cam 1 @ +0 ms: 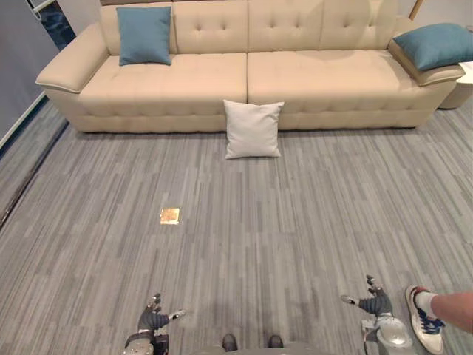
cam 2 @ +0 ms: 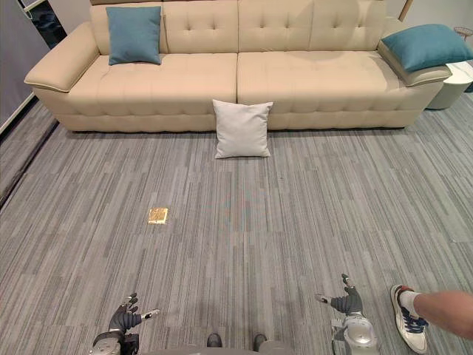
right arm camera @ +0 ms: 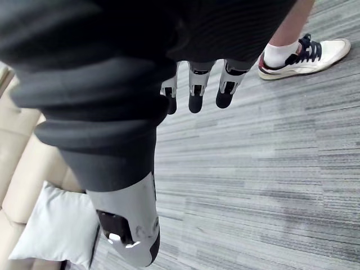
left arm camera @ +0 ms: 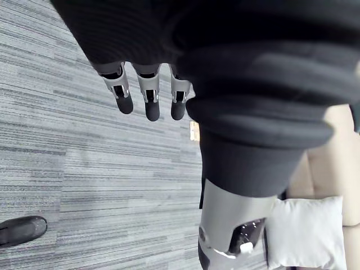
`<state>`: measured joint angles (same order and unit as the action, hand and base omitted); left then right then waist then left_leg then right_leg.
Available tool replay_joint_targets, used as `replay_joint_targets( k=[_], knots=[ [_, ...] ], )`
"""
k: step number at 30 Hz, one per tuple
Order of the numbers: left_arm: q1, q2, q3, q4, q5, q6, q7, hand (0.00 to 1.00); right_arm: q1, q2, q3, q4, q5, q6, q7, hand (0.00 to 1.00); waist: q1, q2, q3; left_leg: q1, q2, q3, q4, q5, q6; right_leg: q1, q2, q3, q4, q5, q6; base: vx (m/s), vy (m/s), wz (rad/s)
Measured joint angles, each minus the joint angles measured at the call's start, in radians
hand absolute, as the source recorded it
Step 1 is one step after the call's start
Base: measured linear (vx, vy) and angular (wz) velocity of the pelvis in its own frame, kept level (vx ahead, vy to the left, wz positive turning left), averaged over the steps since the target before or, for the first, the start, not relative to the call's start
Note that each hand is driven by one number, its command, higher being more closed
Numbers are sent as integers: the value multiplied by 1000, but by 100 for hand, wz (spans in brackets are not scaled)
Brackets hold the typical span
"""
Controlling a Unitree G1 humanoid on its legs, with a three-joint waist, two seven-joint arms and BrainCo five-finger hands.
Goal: Pick up cushions and gather them together orderly.
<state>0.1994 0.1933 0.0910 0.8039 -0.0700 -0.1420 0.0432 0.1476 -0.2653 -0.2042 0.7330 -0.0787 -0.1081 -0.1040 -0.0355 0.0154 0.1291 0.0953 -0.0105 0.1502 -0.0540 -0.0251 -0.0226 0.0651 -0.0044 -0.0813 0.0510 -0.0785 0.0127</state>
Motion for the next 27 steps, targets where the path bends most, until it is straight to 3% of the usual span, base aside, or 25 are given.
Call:
replay_joint_targets(
  k=[10,20,23,27],
  knots=[
    [6,0,0,1,-3,2,0,0,3,3,-11,70,34,5,-1,0,-3,14,-14,-2,-1,5,-37,12,17,-18,4,-1,-19,5,-6,-22,-9,-1],
    [-11,0,0,-6,-31,4,1,0,-34,39,-35,78,83,7,-4,0,-3,-4,-6,-22,-3,24,-28,11,18,-27,2,3,-25,6,-6,55,-8,-2],
    [-15,-2,0,-43,-46,7,2,0,-55,53,-35,76,104,7,-8,0,13,-15,7,-104,9,45,93,-62,36,-62,2,19,-18,7,-6,29,-2,-15],
    [-2,-8,2,-93,-76,7,4,0,-74,53,-36,74,128,7,-24,0,27,1,21,-183,31,73,246,-166,50,-93,5,52,5,-9,16,31,47,-28]
  ],
)
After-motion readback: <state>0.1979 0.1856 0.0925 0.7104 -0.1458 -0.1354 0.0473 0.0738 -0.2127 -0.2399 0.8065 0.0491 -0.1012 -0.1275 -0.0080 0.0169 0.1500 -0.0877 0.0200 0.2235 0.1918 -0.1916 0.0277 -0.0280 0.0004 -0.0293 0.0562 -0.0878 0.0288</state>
